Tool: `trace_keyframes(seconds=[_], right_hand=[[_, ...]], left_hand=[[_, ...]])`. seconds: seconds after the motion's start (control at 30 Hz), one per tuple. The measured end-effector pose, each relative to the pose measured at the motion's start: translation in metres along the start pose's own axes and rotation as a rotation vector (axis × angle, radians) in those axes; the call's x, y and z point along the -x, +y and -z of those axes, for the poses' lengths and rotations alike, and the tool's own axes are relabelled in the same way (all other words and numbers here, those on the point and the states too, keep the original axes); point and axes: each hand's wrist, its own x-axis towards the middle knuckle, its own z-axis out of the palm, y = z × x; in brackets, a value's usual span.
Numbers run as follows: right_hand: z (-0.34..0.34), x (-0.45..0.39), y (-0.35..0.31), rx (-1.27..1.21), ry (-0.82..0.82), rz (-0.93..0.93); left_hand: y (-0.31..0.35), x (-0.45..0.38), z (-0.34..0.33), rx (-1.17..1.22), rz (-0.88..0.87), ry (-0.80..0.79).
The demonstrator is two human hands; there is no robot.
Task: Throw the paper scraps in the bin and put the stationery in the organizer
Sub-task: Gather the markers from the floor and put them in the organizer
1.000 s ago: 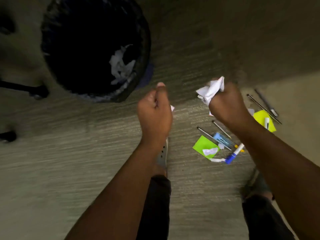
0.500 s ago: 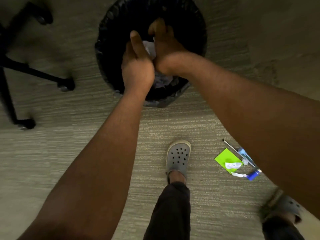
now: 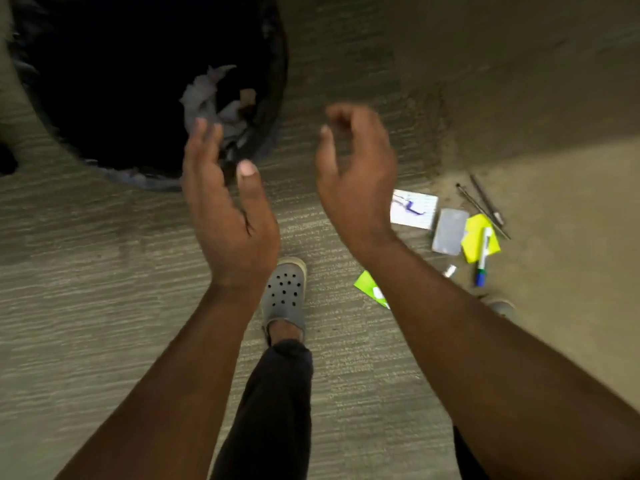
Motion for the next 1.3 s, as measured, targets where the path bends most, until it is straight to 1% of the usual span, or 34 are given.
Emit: trace_keyframes(seconds=[0.03,0.1,0.17,0.23,0.27,0.33,0.4,0.43,0.47,0.53,0.67,0.73,0.8,0.83,0.9,0.93,1.0,1.13,1.23,1.3], right_hand=[[0.017,0.020,0.025,0.026,-0.006,-0.104],[0.051,0.059,0.077,0.121,-0.062,-0.335],[0.082,0.095,0.129,0.233,-0.152,-0.578],[0.109,0.120,0.173,0.352,-0.213,-0.789],[0.121,0.127,0.192,0.386,-0.225,-0.860],[0.138,0.131,0.226,0.429,-0.242,-0.930],[0.148,0.130,0.255,0.454,-0.277,-0.929],[0.150,0.127,0.267,0.423,-0.278,-0.913],[0.150,0.123,0.276,0.369,-0.273,-0.889],[0.147,0.115,0.292,0.292,-0.261,-0.831],[0.134,0.106,0.300,0.202,-0.245,-0.812],[0.130,0.111,0.292,0.200,-0.247,-0.650],[0.128,0.118,0.286,0.203,-0.333,-0.459],[0.126,0.120,0.284,0.199,-0.367,-0.412],[0.124,0.120,0.284,0.187,-0.366,-0.420],[0.123,0.118,0.284,0.165,-0.344,-0.460],[0.121,0.111,0.285,0.118,-0.303,-0.543],[0.112,0.091,0.286,0.101,-0.201,-0.640],[0.105,0.079,0.293,0.146,-0.123,-0.754],[0.104,0.074,0.299,0.171,-0.125,-0.796]], left_hand=[[0.002,0.015,-0.011,-0.030,-0.040,-0.060],[0.004,0.046,-0.035,-0.082,-0.019,-0.210],[0.002,0.075,-0.060,-0.117,0.041,-0.398],[-0.005,0.102,-0.086,-0.157,0.037,-0.586],[-0.010,0.114,-0.100,-0.187,0.019,-0.683],[-0.018,0.135,-0.128,-0.264,-0.035,-0.864],[-0.025,0.153,-0.157,-0.312,-0.105,-0.996],[-0.027,0.160,-0.172,-0.312,-0.116,-1.042],[-0.028,0.164,-0.187,-0.302,-0.106,-1.066],[-0.028,0.167,-0.215,-0.255,-0.028,-1.046],[-0.029,0.165,-0.259,-0.196,0.247,-0.955],[-0.033,0.163,-0.270,-0.153,0.369,-0.940],[-0.038,0.159,-0.276,-0.093,0.458,-0.909],[-0.041,0.157,-0.277,-0.071,0.492,-0.891],[-0.047,0.153,-0.276,-0.070,0.519,-0.880],[-0.048,0.152,-0.275,-0.084,0.497,-0.893],[-0.048,0.151,-0.272,-0.100,0.374,-0.952],[-0.043,0.153,-0.277,-0.086,0.002,-1.082],[-0.036,0.152,-0.283,-0.101,-0.126,-1.107],[-0.032,0.153,-0.285,-0.122,-0.160,-1.056]])
